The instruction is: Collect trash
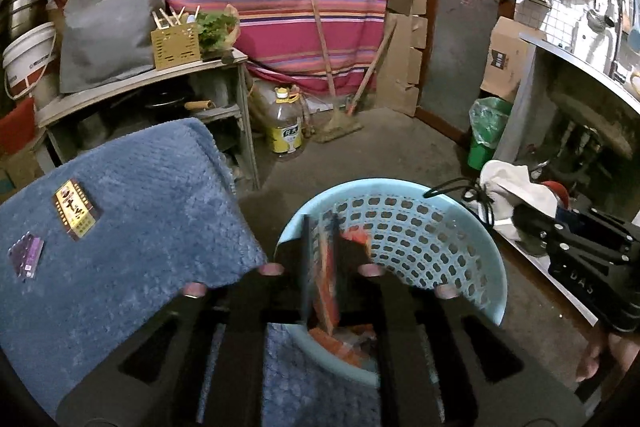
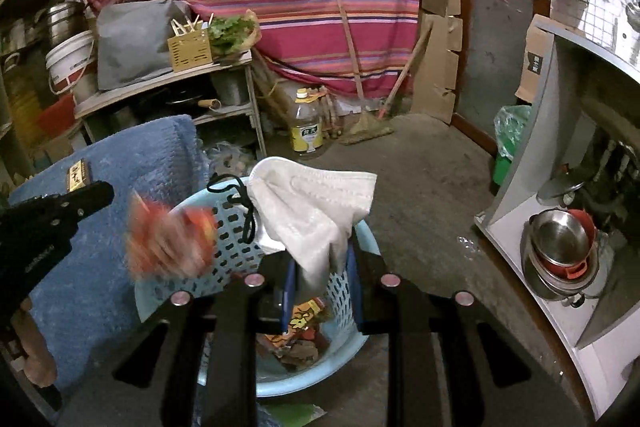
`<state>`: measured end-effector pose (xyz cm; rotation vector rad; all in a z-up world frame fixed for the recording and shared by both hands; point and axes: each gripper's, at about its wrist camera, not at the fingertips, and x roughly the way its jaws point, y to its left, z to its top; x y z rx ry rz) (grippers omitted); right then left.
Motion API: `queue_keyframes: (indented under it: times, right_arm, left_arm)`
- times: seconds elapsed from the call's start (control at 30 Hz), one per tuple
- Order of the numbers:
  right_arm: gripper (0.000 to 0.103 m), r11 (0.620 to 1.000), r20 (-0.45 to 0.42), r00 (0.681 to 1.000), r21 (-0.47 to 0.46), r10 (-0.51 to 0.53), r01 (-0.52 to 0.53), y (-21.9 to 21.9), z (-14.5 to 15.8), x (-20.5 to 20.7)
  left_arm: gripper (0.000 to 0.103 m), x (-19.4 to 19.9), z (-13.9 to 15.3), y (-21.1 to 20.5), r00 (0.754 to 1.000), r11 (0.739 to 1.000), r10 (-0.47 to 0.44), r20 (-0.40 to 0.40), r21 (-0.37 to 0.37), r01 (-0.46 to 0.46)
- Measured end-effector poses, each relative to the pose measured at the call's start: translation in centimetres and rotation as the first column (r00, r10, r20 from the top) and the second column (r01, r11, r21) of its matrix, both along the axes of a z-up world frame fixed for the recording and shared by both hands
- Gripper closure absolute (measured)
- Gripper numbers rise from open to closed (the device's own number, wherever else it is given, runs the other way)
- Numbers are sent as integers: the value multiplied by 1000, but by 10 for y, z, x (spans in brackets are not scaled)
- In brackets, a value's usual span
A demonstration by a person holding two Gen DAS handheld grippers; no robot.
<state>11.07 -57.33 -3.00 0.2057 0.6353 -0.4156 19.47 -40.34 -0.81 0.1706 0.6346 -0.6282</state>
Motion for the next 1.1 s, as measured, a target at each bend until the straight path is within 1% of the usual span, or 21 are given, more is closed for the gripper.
queue_keyframes:
  times: [0.03,0.07,0.1,0.2,0.23,0.27,0.3,0.37,0.43,0.5,0.57,0.6,0.63,0.67,0.7,0.8,0.83,0.9,0.97,1.03,1.1]
  right_arm:
    - [80,1000,2,1000,4,-1,1,-1,-1,1]
    - [80,1000,3,1000,7,0,0,-1,-2,1]
    - [80,1000,4,1000,10,1,-1,0,-2,0]
    - [80,1000,-6,1000,12,13,-13,6,-8,5]
    - [79,1000,-8,1000,13,15,-15,8,-9,7]
    - [77,1000,-13,1000,18,21,-21,11,-12,10]
    - [77,1000,-16,1000,20,23,-22,14,-15,13]
    - [77,999,-23,999,30,28,-27,21,-19,21]
    - [77,999,-30,999,34,38,-37,28,-23,29]
    - [70,999,-46,998,24,48,-47,35,-27,39]
    - [55,999,-53,998,22,47,-46,39,-30,47]
    - [51,999,-60,997,23,44,-43,41,-32,50]
    - [40,999,-68,997,26,44,-42,43,-33,53]
    - [33,999,-70,997,29,45,-43,44,-34,55]
    - [31,999,-72,996,29,42,-40,45,-35,55]
    - [19,999,-71,997,30,18,-16,47,-33,50]
    - [13,999,-64,998,36,14,-12,48,-31,48]
    - [9,998,-35,999,59,18,-16,51,-25,40]
    - [5,998,-22,1000,55,18,-17,64,-17,30]
    - [5,998,-2,1000,46,30,-29,77,-9,23]
    - [5,998,40,998,38,55,-56,101,3,12]
  left_arm:
    - [57,2,2,2,1000,1000,13,9,-4,-13]
    - [46,1,6,7,999,999,33,33,-12,-32]
    - [43,1,9,8,998,999,41,46,-15,-40]
    - [27,2,18,23,995,997,73,69,-23,-72]
    - [19,2,20,27,994,996,82,76,-22,-81]
    - [15,1,23,34,990,995,100,98,-16,-99]
    - [13,-1,26,40,987,994,110,116,-13,-109]
    - [5,-5,32,57,980,990,138,145,-21,-137]
    - [5,-8,37,72,975,987,160,154,-37,-156]
    - [5,-10,42,89,971,983,182,153,-53,-176]
    - [5,-11,46,106,965,976,215,148,-66,-207]
    - [5,-11,47,111,964,974,223,145,-70,-215]
    - [5,-11,49,121,962,972,233,141,-75,-225]
    - [5,-12,49,127,961,970,240,140,-79,-231]
    - [5,-14,50,137,957,966,253,139,-82,-243]
    - [5,-18,51,161,948,957,287,134,-86,-278]
    - [5,-19,51,170,947,954,297,125,-85,-288]
    - [5,-20,50,186,943,948,314,109,-91,-305]
    - [5,-25,48,202,936,941,334,112,-102,-324]
    - [5,-32,46,220,921,930,365,136,-109,-352]
    - [5,-40,45,236,907,920,390,161,-105,-377]
